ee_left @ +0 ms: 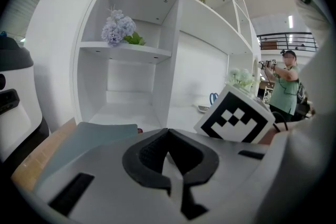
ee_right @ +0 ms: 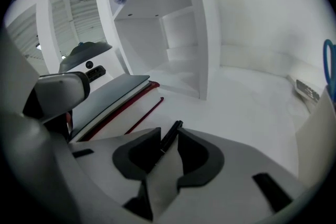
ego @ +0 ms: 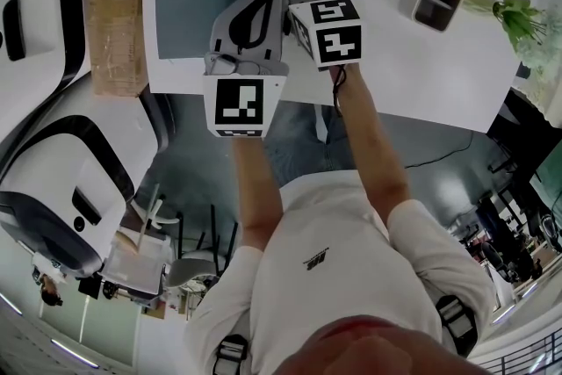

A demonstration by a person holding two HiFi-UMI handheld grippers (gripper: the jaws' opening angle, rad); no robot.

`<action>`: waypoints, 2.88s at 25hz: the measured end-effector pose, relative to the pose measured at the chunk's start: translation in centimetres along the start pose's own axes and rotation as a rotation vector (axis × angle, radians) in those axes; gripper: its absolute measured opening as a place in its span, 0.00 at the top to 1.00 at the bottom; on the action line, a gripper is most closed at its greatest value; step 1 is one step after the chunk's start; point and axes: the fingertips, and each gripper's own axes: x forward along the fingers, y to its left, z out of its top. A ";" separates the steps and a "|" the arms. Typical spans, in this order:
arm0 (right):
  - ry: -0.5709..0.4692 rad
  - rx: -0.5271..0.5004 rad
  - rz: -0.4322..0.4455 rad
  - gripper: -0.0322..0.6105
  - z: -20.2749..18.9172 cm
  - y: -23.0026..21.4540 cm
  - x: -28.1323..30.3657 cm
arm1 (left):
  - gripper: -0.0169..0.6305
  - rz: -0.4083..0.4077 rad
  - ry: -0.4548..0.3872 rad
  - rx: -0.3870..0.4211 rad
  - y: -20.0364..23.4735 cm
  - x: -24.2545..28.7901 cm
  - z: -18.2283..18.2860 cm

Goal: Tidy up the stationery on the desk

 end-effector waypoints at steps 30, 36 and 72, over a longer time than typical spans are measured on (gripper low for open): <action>-0.427 0.097 -0.051 0.90 4.1 -7.2 -14.2 | 0.97 -0.136 -0.010 0.072 -7.7 3.4 2.9; -0.511 0.141 -0.096 0.90 4.0 -10.8 -17.4 | 0.97 -0.192 -0.010 0.092 -10.8 5.0 3.6; -0.812 0.177 -0.251 0.90 2.9 -20.7 -20.7 | 0.97 -0.341 0.042 0.131 -19.9 11.6 3.0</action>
